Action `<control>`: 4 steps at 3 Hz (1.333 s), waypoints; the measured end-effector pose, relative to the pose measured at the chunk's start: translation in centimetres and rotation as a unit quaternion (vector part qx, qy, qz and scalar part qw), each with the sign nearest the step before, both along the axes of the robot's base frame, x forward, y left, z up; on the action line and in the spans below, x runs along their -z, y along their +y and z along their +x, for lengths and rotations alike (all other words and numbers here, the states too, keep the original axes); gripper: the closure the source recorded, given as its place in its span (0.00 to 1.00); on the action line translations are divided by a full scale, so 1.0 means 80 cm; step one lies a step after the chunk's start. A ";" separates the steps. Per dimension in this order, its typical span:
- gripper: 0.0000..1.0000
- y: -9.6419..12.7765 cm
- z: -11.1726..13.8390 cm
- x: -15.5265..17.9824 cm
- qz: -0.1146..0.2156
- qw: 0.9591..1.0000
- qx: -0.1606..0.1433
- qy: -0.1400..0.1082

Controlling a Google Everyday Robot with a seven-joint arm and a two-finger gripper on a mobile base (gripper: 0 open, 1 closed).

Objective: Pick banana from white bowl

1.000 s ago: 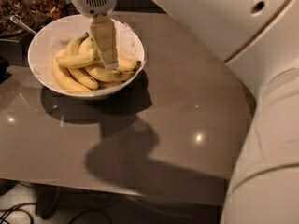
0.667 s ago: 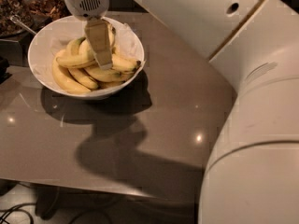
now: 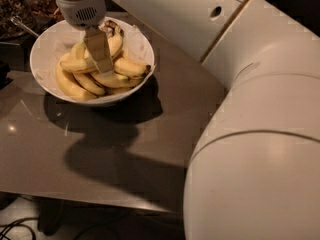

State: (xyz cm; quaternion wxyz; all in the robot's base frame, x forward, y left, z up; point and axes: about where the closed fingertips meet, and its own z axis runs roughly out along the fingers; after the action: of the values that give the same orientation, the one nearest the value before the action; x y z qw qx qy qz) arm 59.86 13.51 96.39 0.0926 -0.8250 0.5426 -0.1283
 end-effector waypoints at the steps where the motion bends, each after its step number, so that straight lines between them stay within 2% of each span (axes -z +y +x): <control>1: 0.23 0.002 0.001 0.013 -0.011 1.000 0.000 0.007; 3: 0.40 -0.002 0.003 0.027 -0.027 1.000 0.001 0.015; 4: 0.34 -0.006 0.008 0.029 -0.036 0.999 0.001 0.013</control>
Offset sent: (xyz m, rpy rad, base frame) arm -0.0259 -0.0357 -0.0288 -0.1823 0.1451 -0.0440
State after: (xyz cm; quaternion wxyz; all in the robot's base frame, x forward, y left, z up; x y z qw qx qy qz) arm 60.52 13.06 94.04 0.0557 -0.8286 0.5399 -0.1374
